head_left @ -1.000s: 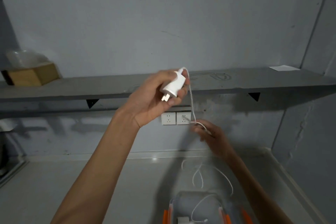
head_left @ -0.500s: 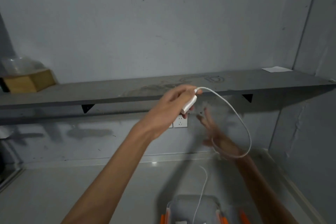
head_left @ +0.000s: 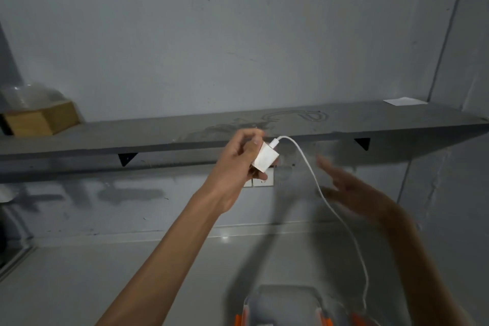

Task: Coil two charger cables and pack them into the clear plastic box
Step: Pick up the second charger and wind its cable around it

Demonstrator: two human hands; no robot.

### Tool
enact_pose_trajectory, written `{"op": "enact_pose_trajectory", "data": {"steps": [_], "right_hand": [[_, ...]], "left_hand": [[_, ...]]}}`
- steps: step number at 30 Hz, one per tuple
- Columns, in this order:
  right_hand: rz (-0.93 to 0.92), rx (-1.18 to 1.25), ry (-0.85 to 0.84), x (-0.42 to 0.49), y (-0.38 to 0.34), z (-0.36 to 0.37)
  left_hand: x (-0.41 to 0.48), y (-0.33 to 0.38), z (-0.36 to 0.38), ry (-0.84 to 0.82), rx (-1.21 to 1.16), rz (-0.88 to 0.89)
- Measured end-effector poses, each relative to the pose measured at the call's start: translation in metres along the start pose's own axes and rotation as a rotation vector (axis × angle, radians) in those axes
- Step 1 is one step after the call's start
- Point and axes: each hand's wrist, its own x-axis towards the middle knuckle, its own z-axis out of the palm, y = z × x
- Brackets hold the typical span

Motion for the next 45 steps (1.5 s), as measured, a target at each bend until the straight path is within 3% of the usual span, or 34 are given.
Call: {"op": "enact_pose_trajectory", "data": {"steps": [2, 3, 8, 11, 16, 19, 23, 25, 31, 36, 38, 42, 45], "right_hand": [[-0.106, 0.395, 0.073, 0.006, -0.045, 0.007], [-0.104, 0.458, 0.047, 0.01, -0.061, 0.013], [-0.006, 0.615, 0.147, 0.014, -0.068, 0.021], [-0.025, 0.529, 0.194, 0.016, -0.071, 0.01], [-0.195, 0.553, -0.004, 0.021, -0.094, -0.014], [-0.262, 0.422, -0.06, 0.018, -0.11, -0.026], [-0.402, 0.027, 0.303, 0.027, -0.125, -0.033], [-0.443, 0.026, 0.421, 0.037, -0.123, -0.027], [-0.215, 0.237, 0.316, 0.056, -0.072, 0.048], [-0.121, 0.214, 0.407, 0.031, -0.037, 0.111], [-0.175, 0.06, 0.396, 0.012, -0.026, 0.129], [-0.36, -0.546, 0.315, -0.013, -0.024, 0.132], [-0.365, -0.662, 0.32, -0.024, -0.041, 0.123]], "left_hand": [[0.0, -0.006, 0.009, 0.014, -0.03, -0.049], [0.0, -0.007, 0.013, 0.015, -0.054, -0.073], [-0.005, -0.005, 0.005, -0.097, -0.174, -0.171], [-0.012, -0.006, -0.004, -0.183, -0.109, -0.194], [-0.023, -0.011, -0.008, -0.19, 0.058, -0.123], [-0.023, -0.007, -0.012, -0.148, 0.315, 0.036], [-0.023, -0.001, -0.015, -0.169, 0.316, 0.111], [-0.022, 0.004, -0.013, -0.18, 0.214, 0.113], [-0.005, 0.008, -0.015, -0.128, -0.174, 0.04], [0.013, -0.005, -0.02, -0.04, -0.272, 0.004], [0.019, -0.01, -0.023, 0.011, -0.269, -0.016], [0.026, -0.024, -0.024, 0.074, -0.269, -0.109], [0.028, -0.038, -0.022, 0.137, -0.241, -0.193]]}}
